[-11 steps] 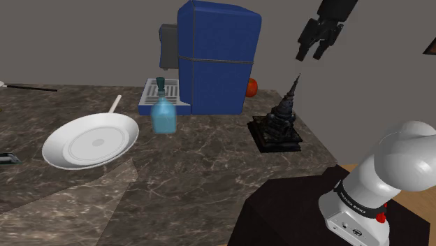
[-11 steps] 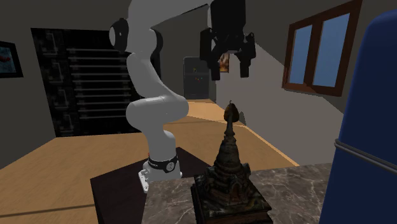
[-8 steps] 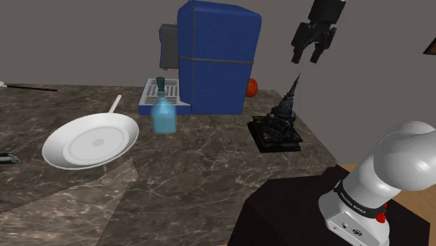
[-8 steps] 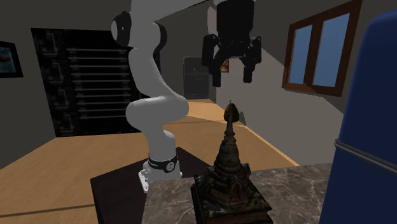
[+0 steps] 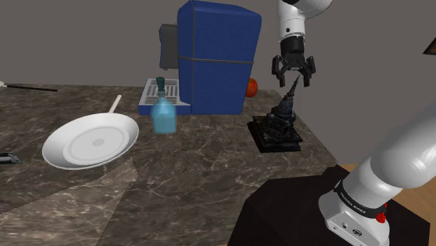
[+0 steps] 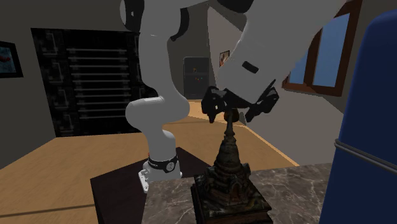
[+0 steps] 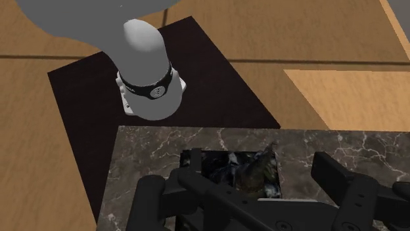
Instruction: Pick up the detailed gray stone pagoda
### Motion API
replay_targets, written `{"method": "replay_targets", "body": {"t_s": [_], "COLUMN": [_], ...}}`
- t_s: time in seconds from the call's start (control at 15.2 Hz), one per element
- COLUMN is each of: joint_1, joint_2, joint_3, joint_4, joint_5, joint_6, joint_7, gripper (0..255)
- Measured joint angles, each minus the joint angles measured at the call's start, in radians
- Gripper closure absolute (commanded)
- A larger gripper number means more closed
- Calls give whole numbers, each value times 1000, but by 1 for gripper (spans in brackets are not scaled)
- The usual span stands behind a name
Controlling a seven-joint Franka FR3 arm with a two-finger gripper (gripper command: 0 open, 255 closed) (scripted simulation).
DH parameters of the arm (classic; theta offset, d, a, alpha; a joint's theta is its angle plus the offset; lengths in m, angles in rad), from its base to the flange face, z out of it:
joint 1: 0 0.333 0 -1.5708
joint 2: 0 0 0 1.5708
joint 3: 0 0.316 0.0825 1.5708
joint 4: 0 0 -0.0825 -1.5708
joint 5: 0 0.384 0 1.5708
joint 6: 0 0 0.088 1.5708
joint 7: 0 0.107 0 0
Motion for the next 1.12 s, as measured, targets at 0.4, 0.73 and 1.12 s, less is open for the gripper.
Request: {"method": "replay_targets", "body": {"t_s": [0.4,0.73,1.12], "joint_1": [-1,-1,-1], "joint_2": [23,24,24], "joint_3": [0,0,0], "joint_4": [-64,-69,-68], "joint_5": [3,3,3], "joint_6": [64,71,71], "joint_7": [-9,-10,-11], "gripper": [0,255,255]}}
